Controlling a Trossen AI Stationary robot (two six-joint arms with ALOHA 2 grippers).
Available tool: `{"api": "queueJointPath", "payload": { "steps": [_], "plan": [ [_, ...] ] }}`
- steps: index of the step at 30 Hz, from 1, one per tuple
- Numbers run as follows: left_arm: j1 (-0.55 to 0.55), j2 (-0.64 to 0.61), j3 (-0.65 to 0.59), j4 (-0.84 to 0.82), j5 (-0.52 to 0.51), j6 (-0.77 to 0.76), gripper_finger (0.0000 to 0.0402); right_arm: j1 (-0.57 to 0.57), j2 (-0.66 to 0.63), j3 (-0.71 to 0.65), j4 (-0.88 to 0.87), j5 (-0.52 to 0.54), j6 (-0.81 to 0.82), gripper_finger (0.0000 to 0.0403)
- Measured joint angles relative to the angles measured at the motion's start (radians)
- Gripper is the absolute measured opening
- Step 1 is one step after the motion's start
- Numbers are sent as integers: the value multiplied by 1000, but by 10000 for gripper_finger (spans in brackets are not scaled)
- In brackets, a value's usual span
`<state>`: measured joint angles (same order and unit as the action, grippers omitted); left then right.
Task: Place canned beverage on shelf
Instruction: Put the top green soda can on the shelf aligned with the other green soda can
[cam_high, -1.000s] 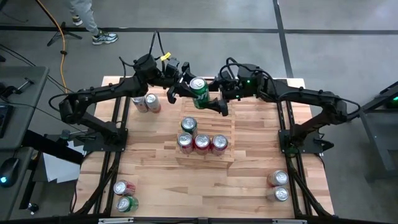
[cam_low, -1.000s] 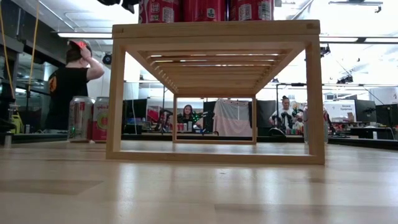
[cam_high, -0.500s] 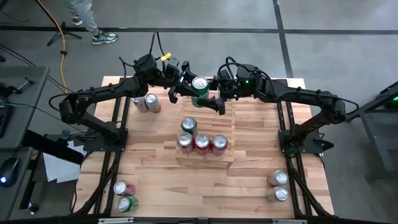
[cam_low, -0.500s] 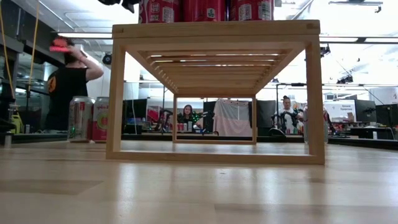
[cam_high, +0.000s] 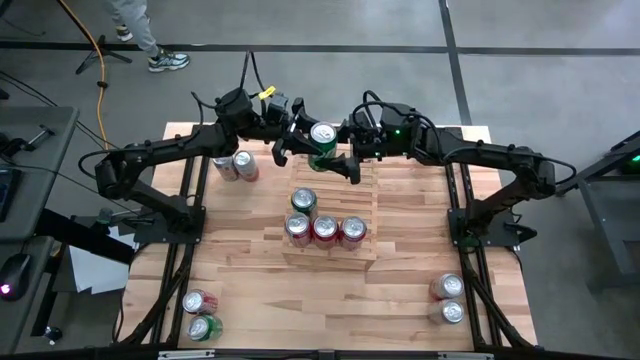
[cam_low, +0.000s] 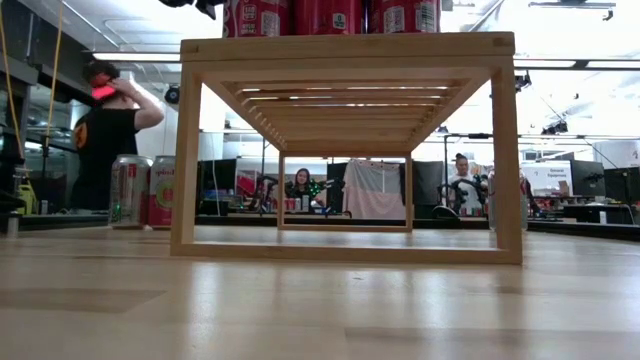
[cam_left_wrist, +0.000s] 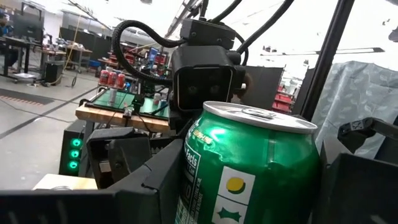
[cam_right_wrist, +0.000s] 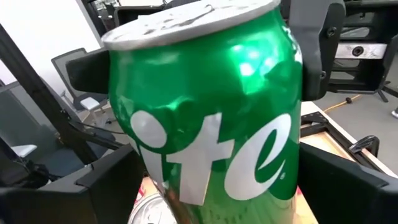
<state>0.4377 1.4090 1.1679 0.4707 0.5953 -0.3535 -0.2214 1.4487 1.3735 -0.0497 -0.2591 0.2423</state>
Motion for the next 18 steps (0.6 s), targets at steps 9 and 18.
{"api": "queueJointPath", "payload": {
  "steps": [9, 18],
  "plan": [
    [8, 0, 0, -2, -8, -5, 221, -2, -8, 0, -37, 12, -50, 292],
    [118, -74, 0, -144, -12, 18, 259, -21, -141, 0, -359, 17, -120, 292]
  ]
}}
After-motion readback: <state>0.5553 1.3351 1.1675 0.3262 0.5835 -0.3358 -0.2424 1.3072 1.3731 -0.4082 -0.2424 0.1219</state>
